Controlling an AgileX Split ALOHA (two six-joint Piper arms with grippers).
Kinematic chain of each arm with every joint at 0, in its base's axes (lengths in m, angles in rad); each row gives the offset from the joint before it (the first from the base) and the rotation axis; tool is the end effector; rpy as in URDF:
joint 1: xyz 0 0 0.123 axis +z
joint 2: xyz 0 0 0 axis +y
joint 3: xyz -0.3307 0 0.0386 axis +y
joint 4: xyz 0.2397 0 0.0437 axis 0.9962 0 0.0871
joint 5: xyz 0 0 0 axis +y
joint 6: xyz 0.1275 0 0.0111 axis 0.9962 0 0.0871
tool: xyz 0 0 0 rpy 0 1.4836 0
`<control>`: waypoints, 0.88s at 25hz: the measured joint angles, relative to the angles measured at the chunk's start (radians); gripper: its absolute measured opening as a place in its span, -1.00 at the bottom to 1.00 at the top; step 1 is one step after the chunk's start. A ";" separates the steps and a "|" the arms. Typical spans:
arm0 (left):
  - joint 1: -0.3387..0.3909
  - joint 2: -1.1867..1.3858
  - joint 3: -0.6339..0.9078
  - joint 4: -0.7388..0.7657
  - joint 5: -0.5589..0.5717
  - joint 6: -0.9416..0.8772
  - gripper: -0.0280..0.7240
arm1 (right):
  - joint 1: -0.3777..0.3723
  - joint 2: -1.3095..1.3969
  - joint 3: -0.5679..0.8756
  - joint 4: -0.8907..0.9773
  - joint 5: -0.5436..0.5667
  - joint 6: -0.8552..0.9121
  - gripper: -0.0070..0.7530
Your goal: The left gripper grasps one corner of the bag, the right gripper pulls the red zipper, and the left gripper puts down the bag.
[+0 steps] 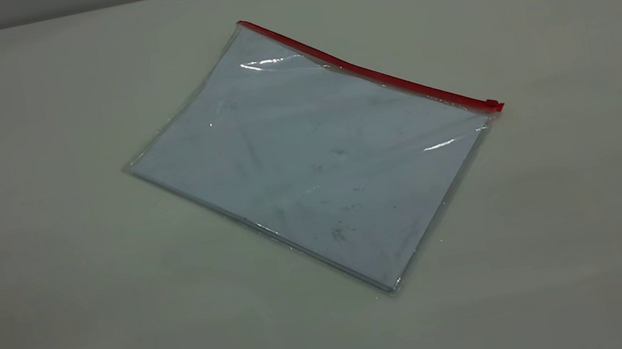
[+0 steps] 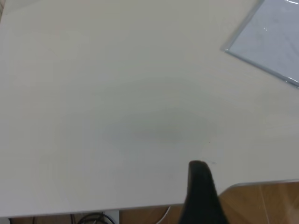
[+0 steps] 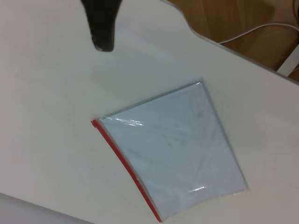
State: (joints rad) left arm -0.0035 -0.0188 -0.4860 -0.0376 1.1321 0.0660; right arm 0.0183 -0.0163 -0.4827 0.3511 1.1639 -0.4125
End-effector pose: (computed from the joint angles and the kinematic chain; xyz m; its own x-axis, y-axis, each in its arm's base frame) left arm -0.0330 -0.0042 0.2438 -0.5117 0.0518 -0.8576 0.0583 0.9980 0.0254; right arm -0.0392 0.0397 0.2453 -0.4316 -0.2597 -0.8639 -0.4153 0.9074 -0.0653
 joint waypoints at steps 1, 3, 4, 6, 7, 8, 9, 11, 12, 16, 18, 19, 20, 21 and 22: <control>0.000 0.000 0.000 0.000 0.000 0.000 0.64 | 0.000 0.000 0.000 0.000 0.000 0.000 0.54; 0.000 0.000 0.000 0.000 0.000 0.000 0.64 | 0.000 0.000 0.000 0.000 0.000 0.000 0.54; 0.000 0.000 0.000 0.000 0.001 0.000 0.64 | 0.000 0.000 0.000 0.000 0.000 0.000 0.54; 0.000 0.000 0.000 0.000 0.002 0.000 0.64 | 0.000 0.000 0.000 0.000 0.000 0.000 0.54; 0.000 0.000 0.000 0.000 0.002 0.000 0.64 | 0.000 0.000 0.000 0.000 0.000 0.000 0.54; 0.000 0.000 0.000 0.000 0.002 0.000 0.64 | 0.000 0.000 0.000 0.000 0.000 0.000 0.54; 0.000 0.000 0.000 0.000 0.002 0.000 0.64 | 0.000 0.000 0.000 0.000 0.000 0.000 0.54; 0.000 0.000 0.000 0.000 0.002 -0.001 0.64 | 0.000 0.000 0.000 0.000 0.000 0.000 0.54; 0.000 0.000 0.000 0.000 0.002 -0.001 0.64 | 0.000 0.000 0.000 0.000 0.000 0.000 0.54; 0.000 0.000 0.000 0.000 0.002 -0.001 0.64 | 0.000 0.000 0.000 0.000 0.000 0.000 0.54; 0.000 0.000 0.000 0.000 0.002 -0.001 0.64 | 0.000 0.000 0.000 0.000 0.000 0.000 0.54; 0.000 0.000 0.000 0.000 0.002 -0.001 0.64 | 0.000 0.000 0.000 0.000 0.000 0.000 0.54; 0.000 0.000 0.000 0.000 0.002 -0.001 0.64 | 0.000 0.000 0.000 -0.002 0.000 0.000 0.54; 0.000 0.000 0.000 0.000 0.002 -0.001 0.64 | 0.000 0.000 0.000 -0.008 0.000 0.001 0.54; 0.000 0.000 0.000 0.000 0.002 -0.001 0.64 | 0.000 0.000 0.000 -0.019 0.000 0.008 0.54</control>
State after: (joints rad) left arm -0.0033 -0.0188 -0.4860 -0.0371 1.1343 0.0648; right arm 0.0183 -0.0163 -0.4827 0.3319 1.1639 -0.4046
